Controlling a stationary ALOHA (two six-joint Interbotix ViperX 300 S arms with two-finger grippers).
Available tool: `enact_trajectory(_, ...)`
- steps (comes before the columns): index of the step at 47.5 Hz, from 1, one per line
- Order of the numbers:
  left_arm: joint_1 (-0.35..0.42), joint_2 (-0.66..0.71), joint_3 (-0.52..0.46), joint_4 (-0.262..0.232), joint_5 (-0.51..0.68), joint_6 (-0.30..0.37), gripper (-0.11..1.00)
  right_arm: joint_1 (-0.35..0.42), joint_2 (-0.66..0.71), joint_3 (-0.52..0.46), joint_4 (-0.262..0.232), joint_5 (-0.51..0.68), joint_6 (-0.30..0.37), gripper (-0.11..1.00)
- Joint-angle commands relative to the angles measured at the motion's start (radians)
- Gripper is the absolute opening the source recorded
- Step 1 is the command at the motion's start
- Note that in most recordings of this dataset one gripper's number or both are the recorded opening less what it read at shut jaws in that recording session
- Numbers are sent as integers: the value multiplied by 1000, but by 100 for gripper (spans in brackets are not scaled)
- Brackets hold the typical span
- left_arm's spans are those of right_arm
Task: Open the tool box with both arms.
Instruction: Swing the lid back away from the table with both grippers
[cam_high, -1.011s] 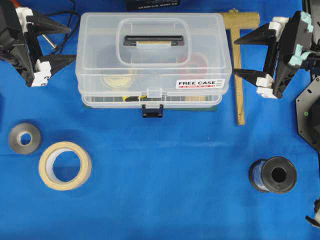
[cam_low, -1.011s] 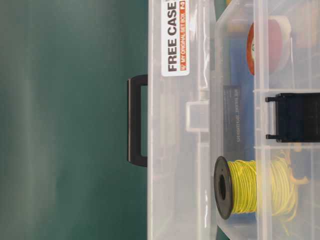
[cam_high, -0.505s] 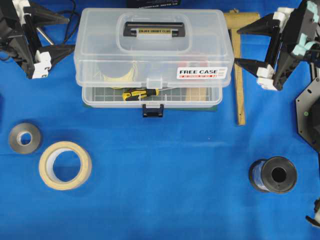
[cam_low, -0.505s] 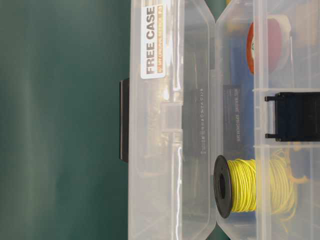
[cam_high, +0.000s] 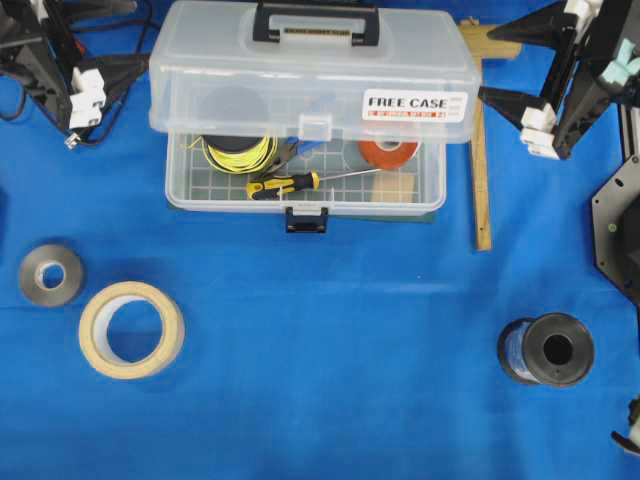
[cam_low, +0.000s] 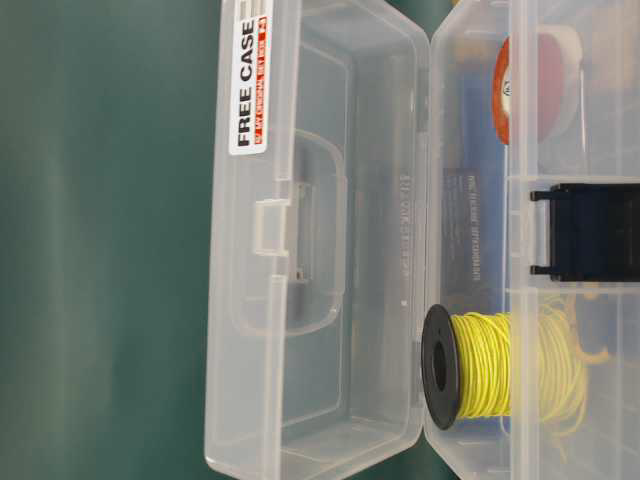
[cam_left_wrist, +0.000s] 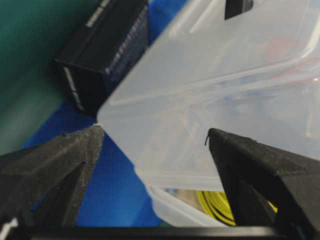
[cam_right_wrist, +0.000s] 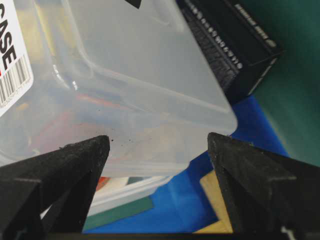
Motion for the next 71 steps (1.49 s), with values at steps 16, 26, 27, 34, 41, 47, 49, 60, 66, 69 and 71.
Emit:
enact_trajectory(16,18,6,-120,-3,21,-15,88,-41,18,-84,8,-51,17,83)
enact_trajectory(26,48,32,-133,-5,21,-12,88,-81,54,-104,8,-75,17,83)
enact_trajectory(27,51,37,-137,-3,21,-12,88,-84,58,-107,8,-78,17,83)
enact_trajectory(34,72,61,-152,-5,21,-9,88,-121,104,-124,8,-97,15,83)
enact_trajectory(41,97,75,-161,-5,28,-9,88,-147,141,-141,5,-112,12,83)
enact_trajectory(47,118,80,-163,-3,28,-9,88,-169,178,-163,5,-123,11,83)
enact_trajectory(49,126,81,-164,-5,28,-9,88,-176,192,-169,5,-123,11,83)
enact_trajectory(60,178,117,-183,-3,28,-5,88,-213,258,-209,5,-121,11,83)
enact_trajectory(66,213,153,-192,-3,28,-5,88,-225,272,-218,5,-120,11,83)
enact_trajectory(69,230,176,-198,-3,28,-5,88,-230,276,-219,3,-120,9,83)
enact_trajectory(71,236,186,-201,-3,29,-5,88,-235,278,-221,3,-120,11,83)
